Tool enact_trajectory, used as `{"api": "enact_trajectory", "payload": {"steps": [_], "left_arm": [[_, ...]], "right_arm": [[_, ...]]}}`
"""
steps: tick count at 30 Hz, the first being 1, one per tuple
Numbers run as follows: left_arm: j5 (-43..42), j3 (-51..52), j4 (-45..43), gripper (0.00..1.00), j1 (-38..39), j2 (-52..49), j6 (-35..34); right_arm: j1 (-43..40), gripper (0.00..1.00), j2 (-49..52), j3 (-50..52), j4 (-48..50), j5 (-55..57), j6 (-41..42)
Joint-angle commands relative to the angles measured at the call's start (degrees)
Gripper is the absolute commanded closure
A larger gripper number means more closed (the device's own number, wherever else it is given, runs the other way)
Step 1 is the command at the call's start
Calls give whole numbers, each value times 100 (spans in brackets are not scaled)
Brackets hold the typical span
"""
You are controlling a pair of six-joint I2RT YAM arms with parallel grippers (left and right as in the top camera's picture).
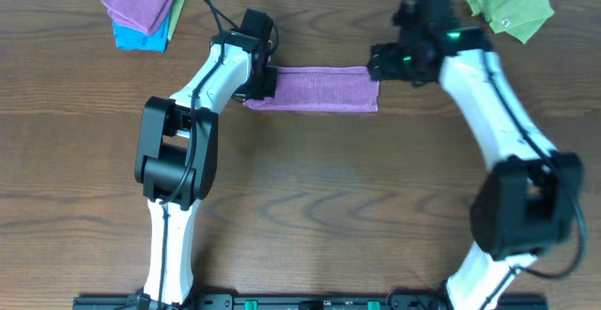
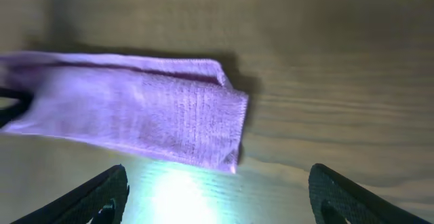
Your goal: Fold the cloth
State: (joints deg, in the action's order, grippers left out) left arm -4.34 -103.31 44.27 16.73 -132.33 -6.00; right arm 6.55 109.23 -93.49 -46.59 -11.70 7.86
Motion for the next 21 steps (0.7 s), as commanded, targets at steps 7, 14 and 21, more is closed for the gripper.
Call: {"api": "enact_trajectory", "payload": {"steps": [7, 14, 21], "left_arm": [[-17, 92, -44, 94, 17, -111, -92], [-20, 92, -92, 94, 17, -111, -192], [-20, 92, -81, 94, 17, -111, -195]], "right_arm": [[-2026, 1, -39, 422, 361, -4389, -1165], [-1829, 3, 1084, 789, 920, -5587, -981], [-1475, 1, 1373, 789, 1440, -5115, -551]]}}
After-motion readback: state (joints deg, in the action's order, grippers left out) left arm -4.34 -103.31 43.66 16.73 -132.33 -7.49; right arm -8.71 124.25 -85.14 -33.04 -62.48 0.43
